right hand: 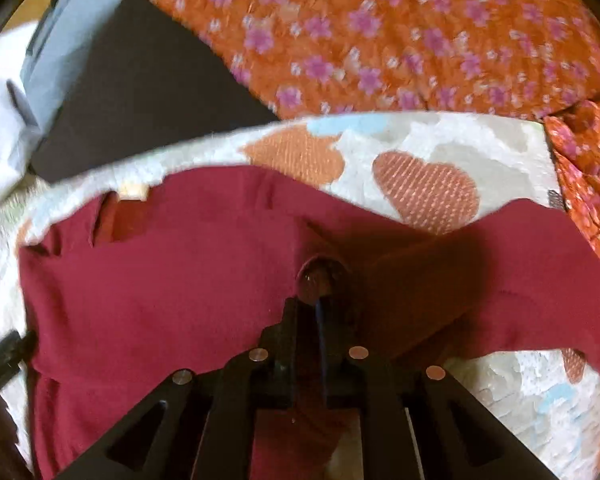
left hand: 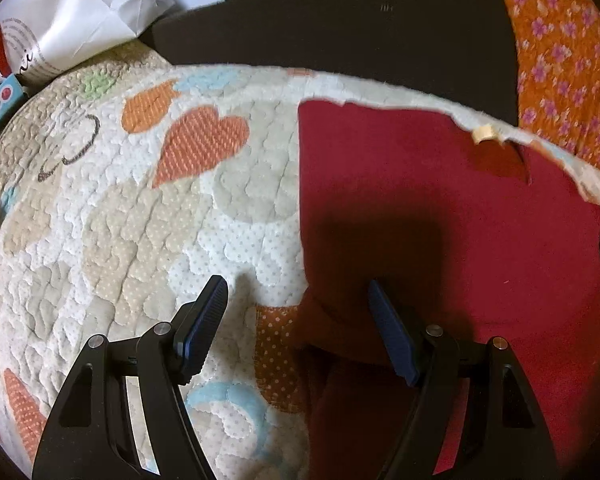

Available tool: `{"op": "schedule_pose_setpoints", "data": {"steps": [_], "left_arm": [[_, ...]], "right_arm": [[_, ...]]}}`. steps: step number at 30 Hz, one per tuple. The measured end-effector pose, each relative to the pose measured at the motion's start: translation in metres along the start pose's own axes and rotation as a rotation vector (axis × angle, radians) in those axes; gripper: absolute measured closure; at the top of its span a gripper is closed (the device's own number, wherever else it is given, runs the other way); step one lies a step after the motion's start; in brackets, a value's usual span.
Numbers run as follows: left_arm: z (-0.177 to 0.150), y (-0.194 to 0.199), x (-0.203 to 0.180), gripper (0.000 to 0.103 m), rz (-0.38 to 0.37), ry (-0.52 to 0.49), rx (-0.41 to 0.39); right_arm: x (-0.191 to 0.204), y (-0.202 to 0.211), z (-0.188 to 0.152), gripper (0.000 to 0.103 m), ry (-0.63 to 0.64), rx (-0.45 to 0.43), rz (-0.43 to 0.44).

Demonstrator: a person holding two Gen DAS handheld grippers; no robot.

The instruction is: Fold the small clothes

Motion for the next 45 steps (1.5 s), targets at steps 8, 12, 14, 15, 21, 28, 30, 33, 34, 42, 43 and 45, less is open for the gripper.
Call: {"op": "schedule_pose_setpoints", "data": {"steps": [8, 12, 14, 15, 21, 28, 30, 33, 34, 42, 43, 45], "left_arm": [[0.005, 0.038, -0.017, 0.03, -0.125, -0.002, -0.093], [0.001, 0.03, -0.02, 0.03, -0.119, -0.009, -0.062], [0.0, 0.025, -0.02, 0.03, -0.122, 0.004, -0.039], [-0.002, 0.023, -0.02, 0.03, -0.122, 0.007, -0.035], [-0.007, 0.018, -0.027, 0.03, -0.106, -0.025, -0.034], [0.001, 0.026, -0.021, 0.03, -0.117, -0.008, -0.056], [0.007, 0.03, -0.013, 0.03, -0.139, 0.034, -0.06], [0.016, 0.038, 0.001, 0.03, -0.172, 0.103, -0.07], [0.019, 0.04, 0.007, 0.03, -0.182, 0.127, -0.075], [0.039, 0.049, 0.057, 0.03, -0.199, 0.306, -0.1], [0.039, 0.048, 0.059, 0.03, -0.196, 0.314, -0.099], [0.039, 0.049, 0.061, 0.03, -0.204, 0.317, -0.095]], "right_arm": [[-0.075, 0.064, -0.048, 0.058, -0.285, -0.118, 0.048], [-0.139, 0.071, -0.083, 0.057, -0.502, -0.129, 0.015], [-0.17, 0.07, -0.1, 0.057, -0.636, -0.138, 0.04], [-0.182, 0.068, -0.106, 0.057, -0.698, -0.154, 0.068], [-0.206, 0.054, -0.105, 0.057, -0.876, -0.26, 0.248], [-0.194, 0.071, -0.071, 0.091, -0.74, -0.304, 0.143], [-0.177, 0.097, -0.055, 0.093, -0.617, -0.354, 0.06], [-0.125, 0.133, -0.015, 0.093, -0.384, -0.429, 0.009], [-0.105, 0.139, -0.005, 0.093, -0.313, -0.443, 0.011], [0.168, 0.063, 0.004, 0.093, 0.472, -0.197, 0.233], [0.186, 0.043, -0.008, 0.093, 0.51, -0.132, 0.253], [0.198, 0.015, -0.028, 0.092, 0.49, -0.034, 0.301]]}}
Point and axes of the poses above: each gripper's, at about its wrist camera, not at the fingertips, and y roughly against the way its jaws point, x to its left, z to its top, the point moved 2 cm from there along -y, roughly the way its jaws point, and after that the axes turned 8 degrees about y, right-handed, at the moved point
